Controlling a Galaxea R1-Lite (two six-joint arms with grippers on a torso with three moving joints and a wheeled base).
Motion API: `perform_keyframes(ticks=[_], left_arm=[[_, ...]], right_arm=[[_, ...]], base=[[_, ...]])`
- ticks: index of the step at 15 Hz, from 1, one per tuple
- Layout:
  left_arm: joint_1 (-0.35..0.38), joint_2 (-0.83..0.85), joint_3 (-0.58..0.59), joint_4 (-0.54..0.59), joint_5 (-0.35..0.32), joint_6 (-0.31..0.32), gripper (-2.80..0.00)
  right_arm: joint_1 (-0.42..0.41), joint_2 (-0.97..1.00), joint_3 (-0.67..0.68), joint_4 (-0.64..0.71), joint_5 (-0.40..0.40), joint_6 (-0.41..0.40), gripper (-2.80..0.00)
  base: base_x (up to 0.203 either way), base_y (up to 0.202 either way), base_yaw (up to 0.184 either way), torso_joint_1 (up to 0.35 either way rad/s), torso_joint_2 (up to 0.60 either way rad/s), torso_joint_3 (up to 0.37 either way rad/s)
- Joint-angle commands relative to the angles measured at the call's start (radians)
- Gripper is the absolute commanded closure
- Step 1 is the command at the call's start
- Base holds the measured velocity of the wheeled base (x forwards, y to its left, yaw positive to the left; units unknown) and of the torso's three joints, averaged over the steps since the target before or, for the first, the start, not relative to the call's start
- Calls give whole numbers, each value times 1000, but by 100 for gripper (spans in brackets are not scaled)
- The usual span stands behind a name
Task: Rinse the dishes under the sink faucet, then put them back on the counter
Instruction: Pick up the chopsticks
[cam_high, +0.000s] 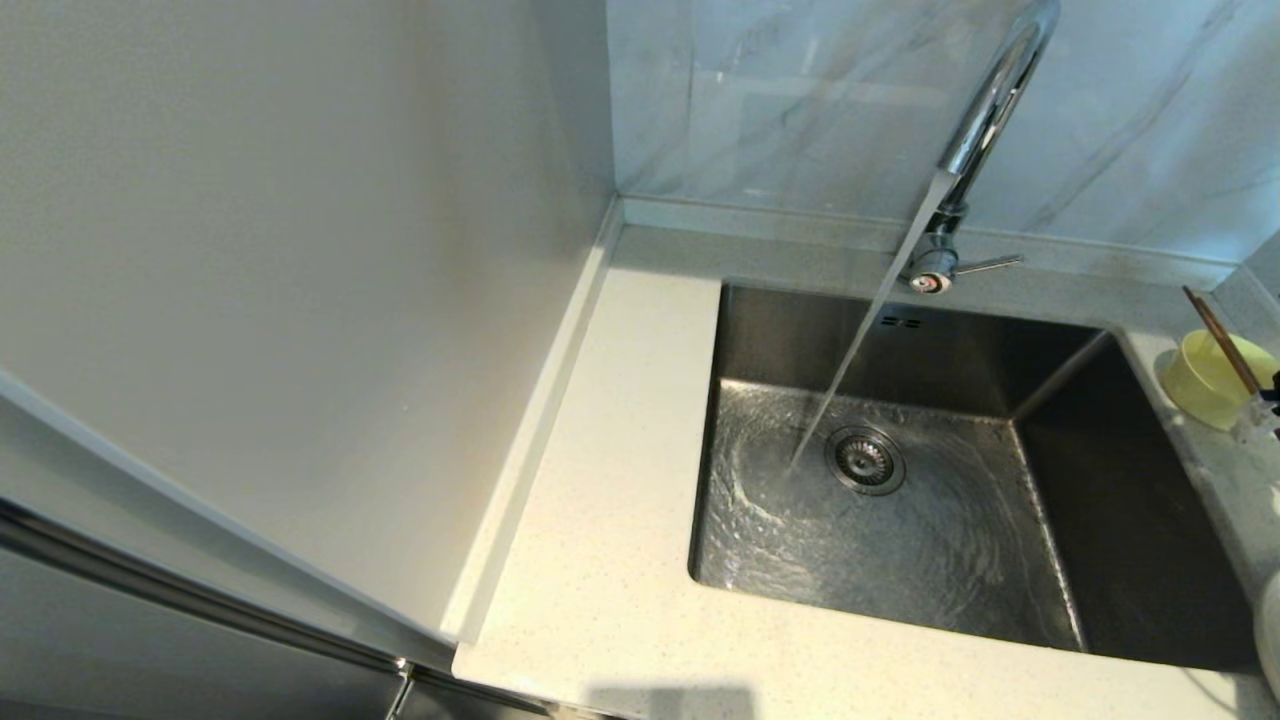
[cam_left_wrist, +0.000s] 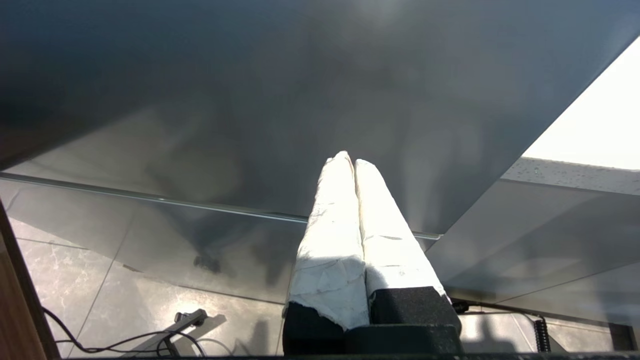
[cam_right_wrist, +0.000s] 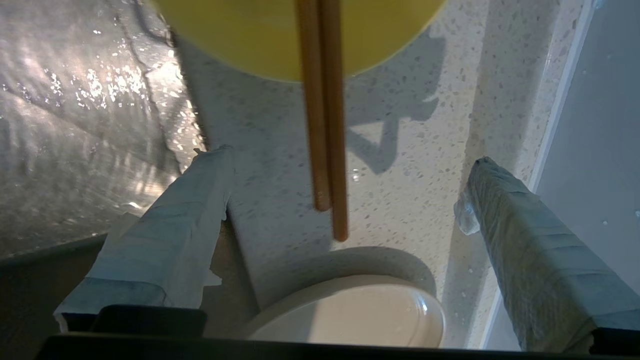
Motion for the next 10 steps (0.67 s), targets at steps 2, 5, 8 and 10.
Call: perform_keyframes(ticks=[2,5,8,10], left_arm=[[0,0,0,0,0,0,0],[0,0,0,0,0,0,0],[0,0,0,0,0,0,0],[0,0,0,0,0,0,0]], right_arm=[[-15,34,-4,5,4,-10,-280],[-15,42,-4,5,16,-19,-280],[-13,42,-6,3,54,-37,-280],[-13,42,-9,-14,57,-37,-280]], base=[[0,0,0,0,0,0],[0,0,0,0,0,0],[0,0,0,0,0,0],[0,0,0,0,0,0]])
